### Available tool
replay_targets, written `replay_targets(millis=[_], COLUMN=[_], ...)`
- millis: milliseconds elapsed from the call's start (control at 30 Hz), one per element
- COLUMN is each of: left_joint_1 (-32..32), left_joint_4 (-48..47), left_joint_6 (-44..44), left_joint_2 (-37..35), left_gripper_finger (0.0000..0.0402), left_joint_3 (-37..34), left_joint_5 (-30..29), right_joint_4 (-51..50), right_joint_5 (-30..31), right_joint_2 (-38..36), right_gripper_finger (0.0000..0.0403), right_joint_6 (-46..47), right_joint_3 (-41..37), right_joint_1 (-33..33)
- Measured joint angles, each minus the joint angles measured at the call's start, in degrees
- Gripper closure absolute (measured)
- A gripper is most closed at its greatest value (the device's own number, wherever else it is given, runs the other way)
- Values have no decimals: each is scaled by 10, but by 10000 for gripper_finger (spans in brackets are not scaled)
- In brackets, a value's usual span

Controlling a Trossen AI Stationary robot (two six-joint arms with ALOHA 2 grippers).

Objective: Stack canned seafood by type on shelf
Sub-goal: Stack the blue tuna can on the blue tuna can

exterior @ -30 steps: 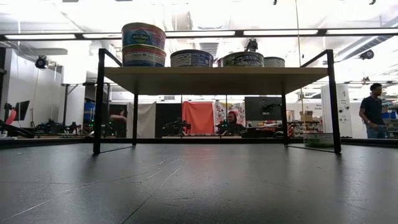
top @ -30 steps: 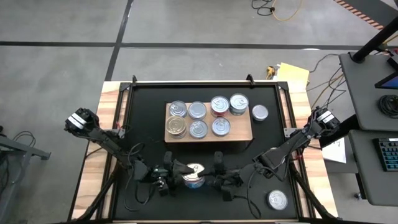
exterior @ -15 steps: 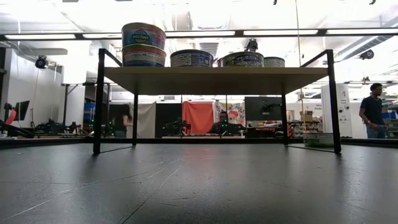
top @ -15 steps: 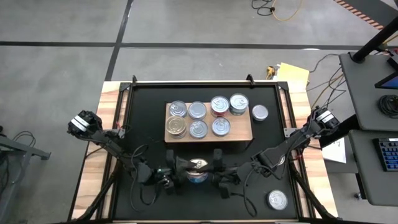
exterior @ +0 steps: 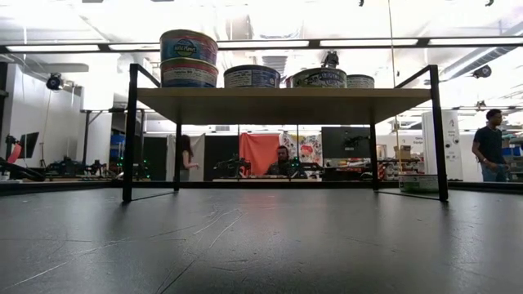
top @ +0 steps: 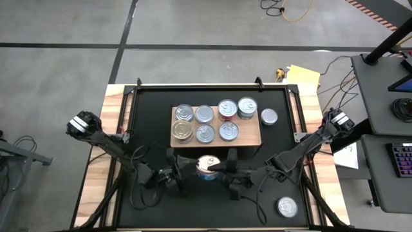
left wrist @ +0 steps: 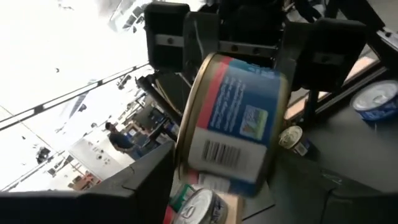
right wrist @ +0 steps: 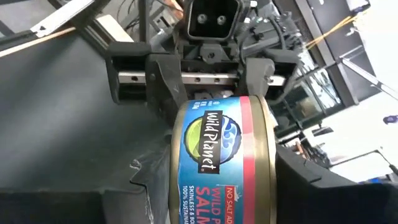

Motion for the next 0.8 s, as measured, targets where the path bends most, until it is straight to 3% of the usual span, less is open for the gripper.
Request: replay_targets(millis=[100, 200, 367, 500, 600, 800], left_joint_1=[0, 0, 3, 13, 19, 17], left_joint_4=[-12, -56, -213, -383, -507, -583], left_joint_6=[-2, -3, -30, -137, -259, -468], left_joint_2=[-20, -41, -115, -205, -262, -310], left_gripper_finger=[182, 184, 203, 223, 234, 240], left_joint_3=[-6, -8, -5, -4, -4, -4], left_joint_5=[1, 43, 120, 203, 213, 211], right_joint_4=[-14, -30, -53, -58, -56, -54], right_joint_5=[21, 51, 69, 69, 68, 68], right_joint_2=[-13, -24, -39, -41, -41, -35], right_gripper_finger=[220, 220, 220, 220, 220, 220], right_joint_6=[-4, -5, 9, 16, 10, -40], right_joint_3=[0, 0, 0, 0, 0, 0], right_joint_1=[0, 1, 0, 0, -1, -13])
